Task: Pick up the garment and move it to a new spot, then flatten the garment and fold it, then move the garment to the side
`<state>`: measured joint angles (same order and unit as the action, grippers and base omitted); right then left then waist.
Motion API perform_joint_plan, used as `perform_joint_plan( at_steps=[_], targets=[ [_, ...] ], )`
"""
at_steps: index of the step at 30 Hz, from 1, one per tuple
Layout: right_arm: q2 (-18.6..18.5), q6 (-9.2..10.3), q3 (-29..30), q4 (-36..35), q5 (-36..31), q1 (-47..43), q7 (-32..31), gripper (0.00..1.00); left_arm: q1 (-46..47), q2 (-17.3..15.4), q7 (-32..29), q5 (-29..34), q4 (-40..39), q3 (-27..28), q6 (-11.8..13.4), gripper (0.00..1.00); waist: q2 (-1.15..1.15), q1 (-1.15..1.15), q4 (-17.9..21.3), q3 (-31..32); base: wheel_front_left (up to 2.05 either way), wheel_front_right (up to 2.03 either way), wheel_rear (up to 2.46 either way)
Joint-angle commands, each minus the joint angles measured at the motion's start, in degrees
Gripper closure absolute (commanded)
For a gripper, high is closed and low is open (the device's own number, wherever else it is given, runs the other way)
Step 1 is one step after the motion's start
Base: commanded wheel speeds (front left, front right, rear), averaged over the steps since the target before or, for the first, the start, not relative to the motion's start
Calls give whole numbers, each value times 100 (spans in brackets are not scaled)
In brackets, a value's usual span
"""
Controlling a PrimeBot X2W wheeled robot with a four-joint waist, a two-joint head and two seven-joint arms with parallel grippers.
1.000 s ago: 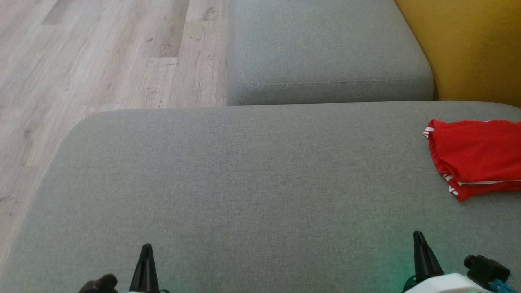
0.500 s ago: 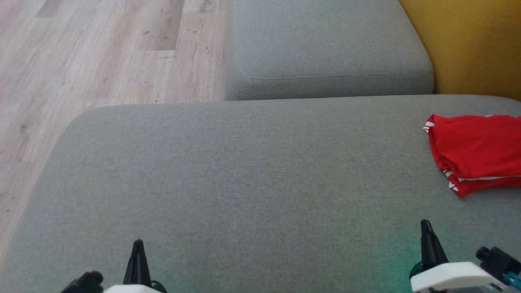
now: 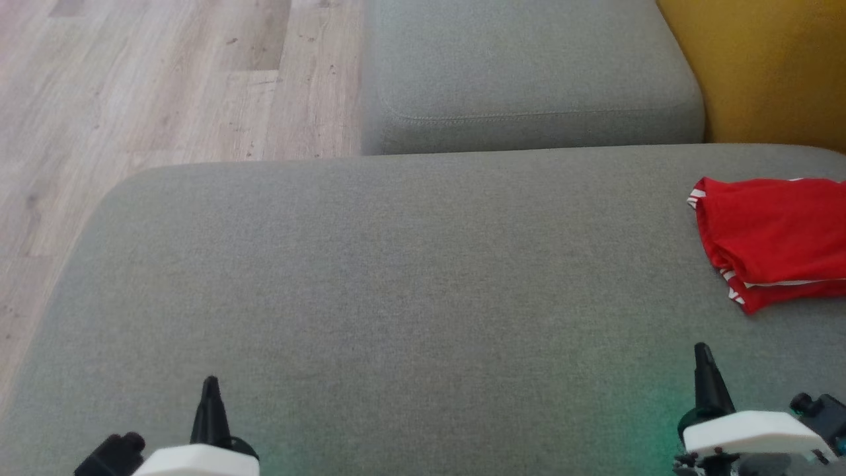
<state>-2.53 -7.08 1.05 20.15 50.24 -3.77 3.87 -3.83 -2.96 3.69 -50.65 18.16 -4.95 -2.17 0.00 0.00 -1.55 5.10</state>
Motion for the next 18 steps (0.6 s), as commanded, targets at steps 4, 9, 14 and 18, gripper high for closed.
perform_joint_plan(
  at_steps=[4, 9, 14, 18],
  targets=[
    [-21, -23, 20, -248, 367, 370, -93, 100, 377, 3, -72, -346, -221, 255, -78, 100, 0, 0, 11, -36, 0, 0, 0],
    [-22, -24, 66, -280, 702, 425, -176, 100, 432, 4, -154, -679, -237, 333, -117, 100, 0, 0, 24, -79, 0, 0, 0],
    [-23, -26, 112, -311, 1034, 479, -258, 100, 486, 4, -236, -1010, -254, 411, -157, 100, 0, 0, 36, -122, 0, 0, 0],
    [-24, -27, 149, -337, 1302, 523, -324, 100, 530, 4, -303, -1276, -267, 473, -189, 100, 0, 0, 46, -157, 0, 0, 0]
  ],
)
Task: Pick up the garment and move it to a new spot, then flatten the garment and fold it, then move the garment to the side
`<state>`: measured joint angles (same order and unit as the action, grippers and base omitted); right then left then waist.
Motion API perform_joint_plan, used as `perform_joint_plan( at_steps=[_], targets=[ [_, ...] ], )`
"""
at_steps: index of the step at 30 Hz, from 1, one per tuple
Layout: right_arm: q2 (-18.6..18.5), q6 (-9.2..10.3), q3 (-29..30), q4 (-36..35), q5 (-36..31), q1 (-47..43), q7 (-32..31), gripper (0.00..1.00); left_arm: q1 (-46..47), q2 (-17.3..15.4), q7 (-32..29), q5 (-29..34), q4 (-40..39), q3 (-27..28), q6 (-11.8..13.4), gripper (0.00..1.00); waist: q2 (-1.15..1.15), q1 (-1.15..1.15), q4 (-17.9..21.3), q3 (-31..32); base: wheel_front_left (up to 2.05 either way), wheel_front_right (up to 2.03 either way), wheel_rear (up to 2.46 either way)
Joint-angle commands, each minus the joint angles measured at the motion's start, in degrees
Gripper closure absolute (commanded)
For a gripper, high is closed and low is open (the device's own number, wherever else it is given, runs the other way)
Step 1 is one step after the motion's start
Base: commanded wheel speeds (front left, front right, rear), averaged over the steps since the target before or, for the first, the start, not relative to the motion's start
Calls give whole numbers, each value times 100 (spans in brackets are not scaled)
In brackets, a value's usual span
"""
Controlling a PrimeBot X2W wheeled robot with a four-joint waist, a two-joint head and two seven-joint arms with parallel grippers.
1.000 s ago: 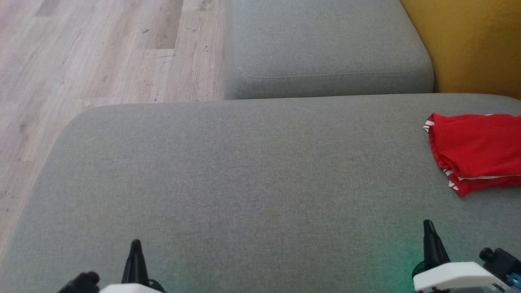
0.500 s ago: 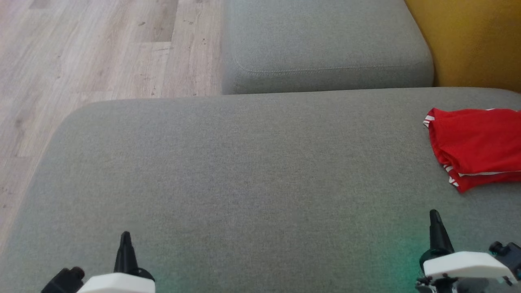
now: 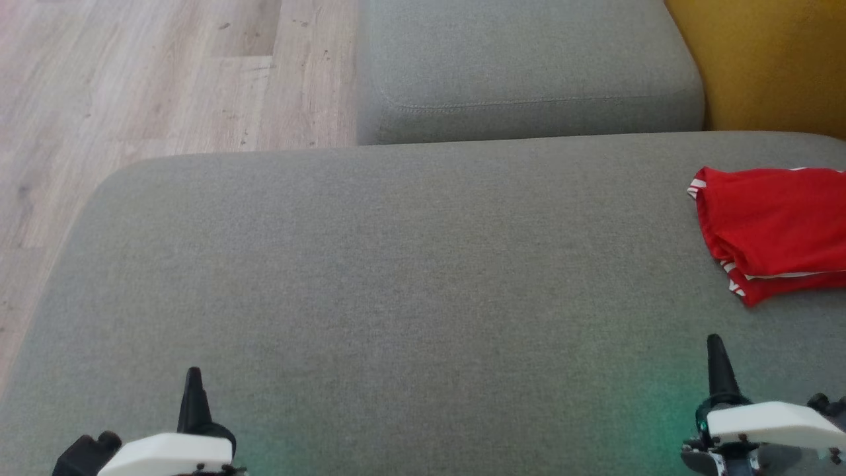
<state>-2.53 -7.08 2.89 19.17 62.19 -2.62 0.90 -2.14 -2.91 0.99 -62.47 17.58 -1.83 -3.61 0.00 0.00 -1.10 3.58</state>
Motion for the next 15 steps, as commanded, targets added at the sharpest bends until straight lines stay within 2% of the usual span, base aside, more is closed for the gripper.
perform_joint_plan(
  at_steps=[1, 15],
  targets=[
    [-24, -27, -26, -244, 174, 420, -43, 100, 372, -1, -50, -161, -213, 177, -53, 100, 0, 0, 4, -12, 0, 0, 0],
    [-28, -32, 94, -327, 1044, 562, -257, 100, 514, 0, -265, -1026, -256, 379, -156, 100, 0, 0, 37, -124, 0, 0, 0]
  ],
)
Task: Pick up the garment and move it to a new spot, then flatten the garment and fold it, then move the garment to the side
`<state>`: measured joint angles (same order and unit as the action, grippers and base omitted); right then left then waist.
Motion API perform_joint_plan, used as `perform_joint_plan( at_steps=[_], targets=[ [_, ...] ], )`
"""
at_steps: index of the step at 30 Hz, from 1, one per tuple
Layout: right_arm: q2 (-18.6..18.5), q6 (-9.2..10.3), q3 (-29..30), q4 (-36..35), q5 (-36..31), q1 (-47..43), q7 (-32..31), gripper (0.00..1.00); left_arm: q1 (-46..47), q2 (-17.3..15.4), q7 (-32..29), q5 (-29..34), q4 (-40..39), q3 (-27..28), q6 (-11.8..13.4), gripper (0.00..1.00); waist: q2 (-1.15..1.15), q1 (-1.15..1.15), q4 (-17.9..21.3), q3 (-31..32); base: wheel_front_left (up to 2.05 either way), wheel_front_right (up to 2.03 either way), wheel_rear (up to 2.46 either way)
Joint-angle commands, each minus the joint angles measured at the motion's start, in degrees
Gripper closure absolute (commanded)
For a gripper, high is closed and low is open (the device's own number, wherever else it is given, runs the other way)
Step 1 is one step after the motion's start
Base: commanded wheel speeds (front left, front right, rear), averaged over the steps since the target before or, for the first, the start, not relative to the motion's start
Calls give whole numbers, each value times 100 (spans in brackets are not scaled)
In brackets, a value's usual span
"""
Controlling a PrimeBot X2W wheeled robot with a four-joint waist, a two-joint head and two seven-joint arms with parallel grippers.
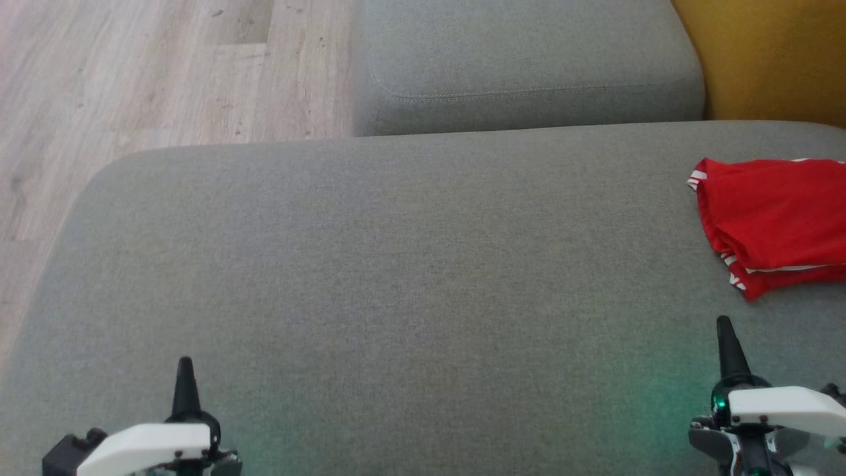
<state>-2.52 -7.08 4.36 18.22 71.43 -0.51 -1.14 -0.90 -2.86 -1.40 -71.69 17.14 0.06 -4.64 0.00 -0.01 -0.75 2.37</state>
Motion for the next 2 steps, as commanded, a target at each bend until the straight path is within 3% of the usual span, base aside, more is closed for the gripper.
perform_joint_plan(
  at_steps=[1, 2],
  targets=[
    [-29, -32, -33, -246, 253, 373, -87, 100, 412, -4, -59, -238, -218, 222, -68, 100, 0, 0, 7, -21, 0, 0, 0],
    [-29, -32, -24, -252, 320, 384, -104, 100, 423, -4, -75, -304, -222, 237, -76, 100, 0, 0, 9, -30, 0, 0, 0]
  ],
)
